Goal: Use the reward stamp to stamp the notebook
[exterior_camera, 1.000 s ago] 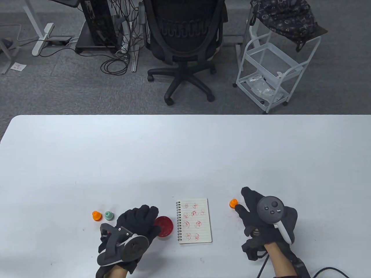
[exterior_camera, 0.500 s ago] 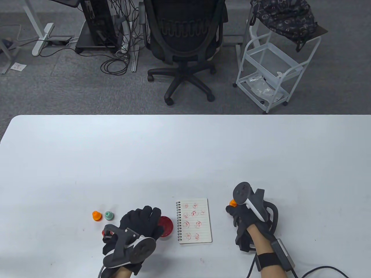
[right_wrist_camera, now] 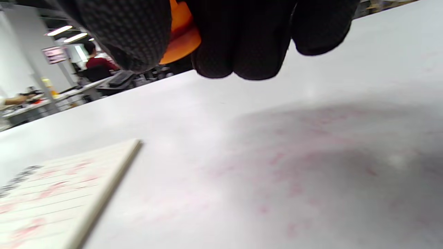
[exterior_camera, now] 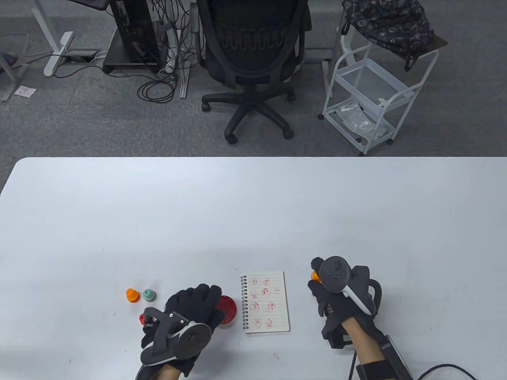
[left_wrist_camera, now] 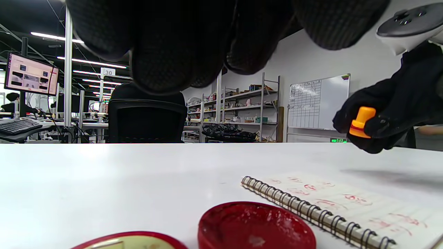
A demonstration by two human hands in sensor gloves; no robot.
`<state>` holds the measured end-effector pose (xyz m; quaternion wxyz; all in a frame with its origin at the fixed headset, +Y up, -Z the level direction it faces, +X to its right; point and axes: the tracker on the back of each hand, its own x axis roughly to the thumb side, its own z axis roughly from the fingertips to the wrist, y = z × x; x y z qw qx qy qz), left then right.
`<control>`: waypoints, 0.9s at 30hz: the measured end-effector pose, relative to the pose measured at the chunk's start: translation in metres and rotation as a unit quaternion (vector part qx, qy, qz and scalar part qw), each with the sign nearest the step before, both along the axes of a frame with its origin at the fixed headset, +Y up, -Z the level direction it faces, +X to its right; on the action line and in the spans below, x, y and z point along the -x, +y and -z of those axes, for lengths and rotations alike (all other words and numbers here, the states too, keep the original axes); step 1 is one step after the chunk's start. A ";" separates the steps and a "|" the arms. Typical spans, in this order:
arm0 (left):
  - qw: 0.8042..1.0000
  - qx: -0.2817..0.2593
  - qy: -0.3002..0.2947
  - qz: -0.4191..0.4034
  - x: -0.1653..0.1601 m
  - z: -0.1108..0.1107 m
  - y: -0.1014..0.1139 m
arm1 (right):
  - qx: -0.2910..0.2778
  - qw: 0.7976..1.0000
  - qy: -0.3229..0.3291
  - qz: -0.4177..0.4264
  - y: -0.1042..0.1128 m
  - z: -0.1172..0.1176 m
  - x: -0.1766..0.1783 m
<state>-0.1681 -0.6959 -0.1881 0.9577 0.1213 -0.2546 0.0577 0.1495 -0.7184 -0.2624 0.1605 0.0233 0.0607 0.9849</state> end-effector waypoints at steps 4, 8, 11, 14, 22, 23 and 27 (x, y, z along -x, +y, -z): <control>1.000 -0.008 -0.015 -0.016 -0.005 -0.002 0.000 | -0.053 0.997 0.058 0.024 0.009 -0.020 0.018; 0.997 -0.013 -0.040 -0.060 -0.014 -0.005 -0.001 | -0.077 0.989 0.123 0.034 0.003 -0.035 0.037; 0.992 -0.012 -0.058 -0.110 -0.023 -0.008 -0.002 | -0.125 0.979 0.161 -0.002 0.006 -0.048 0.053; 0.985 -0.021 -0.080 -0.153 -0.035 -0.011 -0.004 | -0.165 0.968 0.186 -0.022 0.013 -0.061 0.065; 0.978 0.017 -0.088 -0.188 -0.058 -0.010 -0.013 | -0.201 0.958 0.201 -0.023 0.019 -0.077 0.074; 0.978 0.022 -0.088 -0.187 -0.060 -0.009 -0.014 | -0.203 0.958 0.201 -0.023 0.019 -0.078 0.074; 0.972 0.101 -0.079 -0.198 -0.062 -0.003 -0.020 | -0.230 0.948 0.212 -0.064 0.020 -0.084 0.079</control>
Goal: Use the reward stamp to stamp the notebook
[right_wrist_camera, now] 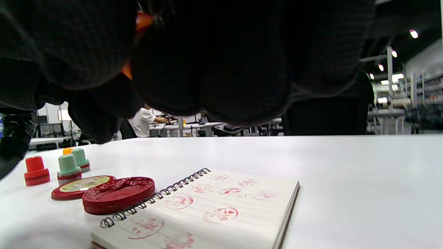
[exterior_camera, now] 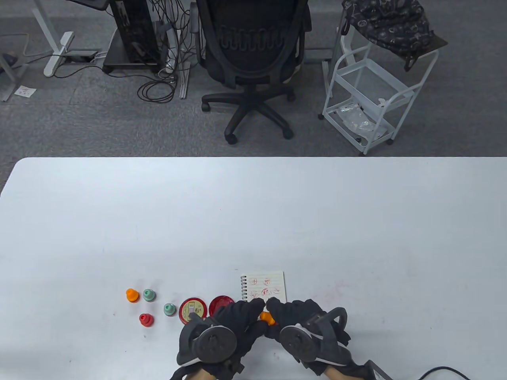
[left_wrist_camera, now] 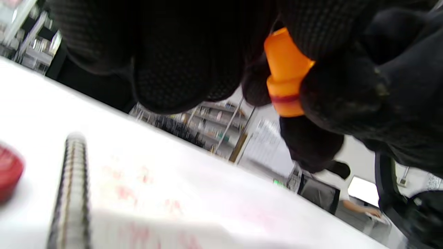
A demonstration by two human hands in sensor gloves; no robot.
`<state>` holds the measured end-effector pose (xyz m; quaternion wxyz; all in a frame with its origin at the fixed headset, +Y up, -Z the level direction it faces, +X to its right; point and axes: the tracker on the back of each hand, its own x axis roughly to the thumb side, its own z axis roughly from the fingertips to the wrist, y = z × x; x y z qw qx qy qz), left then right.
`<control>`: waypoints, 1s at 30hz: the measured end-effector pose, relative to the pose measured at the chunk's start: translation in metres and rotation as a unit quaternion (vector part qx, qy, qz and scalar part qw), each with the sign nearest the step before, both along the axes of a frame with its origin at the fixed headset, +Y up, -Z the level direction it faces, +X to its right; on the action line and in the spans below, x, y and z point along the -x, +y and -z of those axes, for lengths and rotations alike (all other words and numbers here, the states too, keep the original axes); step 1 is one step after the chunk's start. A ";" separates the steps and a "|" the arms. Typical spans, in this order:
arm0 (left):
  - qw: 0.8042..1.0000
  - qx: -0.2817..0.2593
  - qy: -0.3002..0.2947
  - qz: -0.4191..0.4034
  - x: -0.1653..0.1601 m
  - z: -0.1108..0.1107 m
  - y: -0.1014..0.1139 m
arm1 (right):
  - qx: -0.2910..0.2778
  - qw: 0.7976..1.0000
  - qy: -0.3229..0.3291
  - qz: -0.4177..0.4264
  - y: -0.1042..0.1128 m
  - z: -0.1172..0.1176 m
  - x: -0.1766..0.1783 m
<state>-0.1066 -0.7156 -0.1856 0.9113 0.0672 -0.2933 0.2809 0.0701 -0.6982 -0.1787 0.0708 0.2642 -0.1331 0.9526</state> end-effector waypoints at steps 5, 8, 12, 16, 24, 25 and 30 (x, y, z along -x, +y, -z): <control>0.998 0.031 -0.008 -0.046 0.005 0.003 -0.006 | -0.093 0.989 0.010 -0.111 0.001 -0.013 0.020; 0.999 0.016 0.002 -0.041 0.008 0.002 -0.003 | -0.068 0.994 0.008 -0.087 -0.001 -0.011 0.020; 0.999 0.005 0.007 -0.044 0.009 0.001 -0.002 | -0.034 0.996 -0.003 -0.077 -0.001 -0.012 0.017; 0.999 -0.001 0.007 -0.047 0.009 0.001 -0.002 | -0.044 0.995 -0.020 -0.084 0.001 -0.014 0.018; 0.999 -0.011 0.004 -0.032 0.008 0.001 -0.002 | -0.013 0.997 -0.031 -0.071 0.000 -0.012 0.016; 0.999 -0.013 0.004 -0.029 0.008 0.001 -0.002 | -0.010 0.997 -0.032 -0.072 0.000 -0.011 0.016; 0.999 -0.013 0.014 -0.042 0.014 0.001 0.000 | 0.001 0.993 -0.053 -0.104 -0.005 -0.005 0.010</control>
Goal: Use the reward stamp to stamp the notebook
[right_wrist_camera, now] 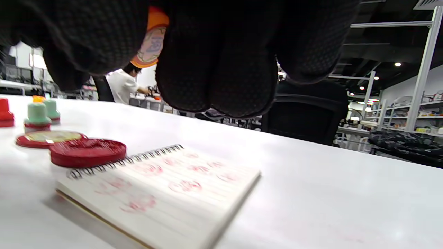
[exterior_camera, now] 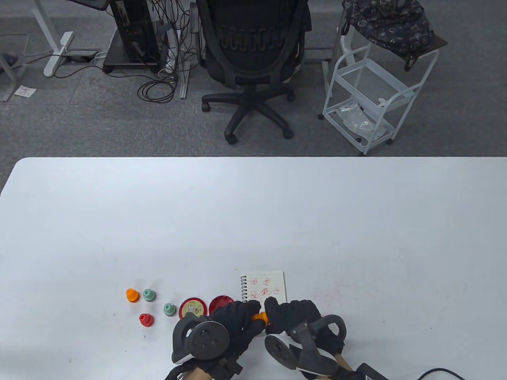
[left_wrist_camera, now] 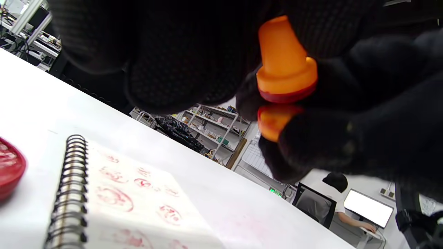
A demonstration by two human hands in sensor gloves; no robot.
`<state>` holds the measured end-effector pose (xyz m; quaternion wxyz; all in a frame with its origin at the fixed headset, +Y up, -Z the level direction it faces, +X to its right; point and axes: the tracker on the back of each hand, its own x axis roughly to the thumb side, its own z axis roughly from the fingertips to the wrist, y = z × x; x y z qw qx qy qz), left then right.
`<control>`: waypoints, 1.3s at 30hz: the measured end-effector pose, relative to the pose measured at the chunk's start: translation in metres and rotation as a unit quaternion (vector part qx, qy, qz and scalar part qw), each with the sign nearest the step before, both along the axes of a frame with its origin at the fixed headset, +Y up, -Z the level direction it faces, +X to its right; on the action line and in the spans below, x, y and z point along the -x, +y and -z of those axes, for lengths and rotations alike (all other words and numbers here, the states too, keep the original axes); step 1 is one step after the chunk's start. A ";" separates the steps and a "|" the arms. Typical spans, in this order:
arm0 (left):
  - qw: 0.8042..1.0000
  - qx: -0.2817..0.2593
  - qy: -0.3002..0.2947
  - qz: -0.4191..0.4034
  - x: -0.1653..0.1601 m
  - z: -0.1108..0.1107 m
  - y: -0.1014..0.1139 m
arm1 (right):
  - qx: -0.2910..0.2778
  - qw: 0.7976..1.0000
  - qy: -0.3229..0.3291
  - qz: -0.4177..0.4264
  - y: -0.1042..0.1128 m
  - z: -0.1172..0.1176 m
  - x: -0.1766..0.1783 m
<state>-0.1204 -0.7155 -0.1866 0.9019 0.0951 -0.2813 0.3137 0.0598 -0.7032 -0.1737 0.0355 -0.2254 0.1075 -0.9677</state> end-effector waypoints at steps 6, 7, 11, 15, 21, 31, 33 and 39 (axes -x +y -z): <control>1.000 -0.011 0.022 0.000 0.015 0.002 0.003 | 0.048 0.998 -0.034 0.026 -0.003 0.015 -0.021; 1.000 -0.013 0.026 0.002 0.017 0.002 0.003 | 0.050 0.998 -0.038 0.030 -0.003 0.016 -0.024; 0.999 -0.025 0.042 0.007 0.030 0.003 0.006 | 0.070 0.994 -0.046 0.066 0.006 0.019 -0.035; 0.998 -0.035 0.055 0.008 0.039 0.004 0.008 | 0.080 0.992 -0.042 0.092 0.016 0.024 -0.043; 0.998 -0.032 0.059 0.017 0.043 0.007 0.007 | 0.118 0.979 -0.075 0.151 -0.006 0.036 -0.064; 0.997 -0.030 0.060 0.028 0.044 0.007 0.006 | 0.227 0.961 -0.103 0.121 -0.043 0.051 -0.080; 0.997 -0.027 0.058 0.031 0.043 0.008 0.006 | 0.232 0.961 -0.107 0.111 -0.046 0.051 -0.079; 0.997 -0.024 0.052 0.044 0.041 0.008 0.005 | 0.239 0.963 -0.121 0.037 -0.053 0.052 -0.074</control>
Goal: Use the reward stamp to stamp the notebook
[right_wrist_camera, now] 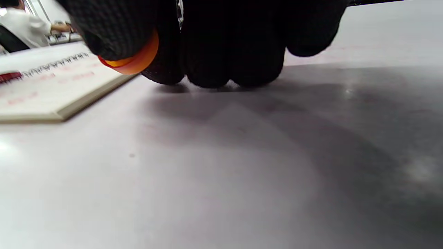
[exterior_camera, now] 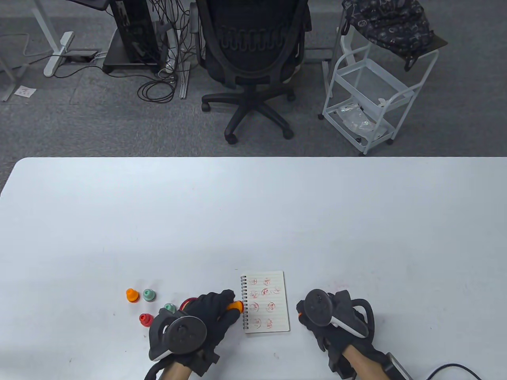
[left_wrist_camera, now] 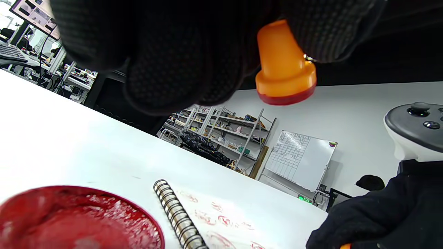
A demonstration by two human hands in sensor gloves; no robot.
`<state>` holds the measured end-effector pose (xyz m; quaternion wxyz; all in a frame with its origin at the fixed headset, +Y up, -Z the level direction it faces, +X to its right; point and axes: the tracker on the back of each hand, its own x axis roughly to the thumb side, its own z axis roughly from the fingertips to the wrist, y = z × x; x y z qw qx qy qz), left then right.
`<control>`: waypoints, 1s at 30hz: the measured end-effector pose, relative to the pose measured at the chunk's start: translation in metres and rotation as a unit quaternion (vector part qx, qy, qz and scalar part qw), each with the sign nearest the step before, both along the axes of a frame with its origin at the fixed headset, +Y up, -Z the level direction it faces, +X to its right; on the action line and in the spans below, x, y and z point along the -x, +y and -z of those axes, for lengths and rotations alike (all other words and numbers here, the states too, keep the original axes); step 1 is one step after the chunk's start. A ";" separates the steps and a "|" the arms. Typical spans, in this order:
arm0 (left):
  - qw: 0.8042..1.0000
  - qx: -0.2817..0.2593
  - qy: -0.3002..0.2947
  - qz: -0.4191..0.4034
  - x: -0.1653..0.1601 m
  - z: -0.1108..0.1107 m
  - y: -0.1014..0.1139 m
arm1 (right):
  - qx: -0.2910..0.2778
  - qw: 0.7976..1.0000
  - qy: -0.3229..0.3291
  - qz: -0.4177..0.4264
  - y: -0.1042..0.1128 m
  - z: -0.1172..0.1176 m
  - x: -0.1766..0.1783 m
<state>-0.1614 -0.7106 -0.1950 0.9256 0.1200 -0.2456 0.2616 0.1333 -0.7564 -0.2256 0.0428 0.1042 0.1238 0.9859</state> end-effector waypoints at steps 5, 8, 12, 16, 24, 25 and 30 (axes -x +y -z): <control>1.000 0.005 -0.001 0.005 0.000 0.000 0.000 | -0.007 1.000 0.014 -0.023 -0.003 -0.002 0.005; 1.000 0.008 -0.001 0.008 0.000 0.001 0.000 | -0.021 0.999 0.017 -0.047 -0.005 -0.003 0.008; 1.000 0.012 -0.002 0.011 -0.001 0.001 0.000 | -0.035 0.998 0.015 -0.057 -0.006 -0.004 0.011; 1.000 0.014 -0.004 0.013 -0.001 0.001 -0.001 | -0.057 0.997 0.017 -0.057 -0.005 -0.002 0.010; 1.000 0.017 -0.005 0.016 -0.002 0.002 -0.001 | -0.075 0.996 0.024 -0.036 0.001 -0.002 0.009; 1.000 0.017 -0.005 0.016 -0.002 0.002 -0.001 | -0.078 0.996 0.028 -0.039 0.001 -0.003 0.010; 1.000 0.017 -0.006 0.020 -0.002 0.002 -0.001 | -0.084 0.995 0.031 -0.044 0.002 -0.003 0.011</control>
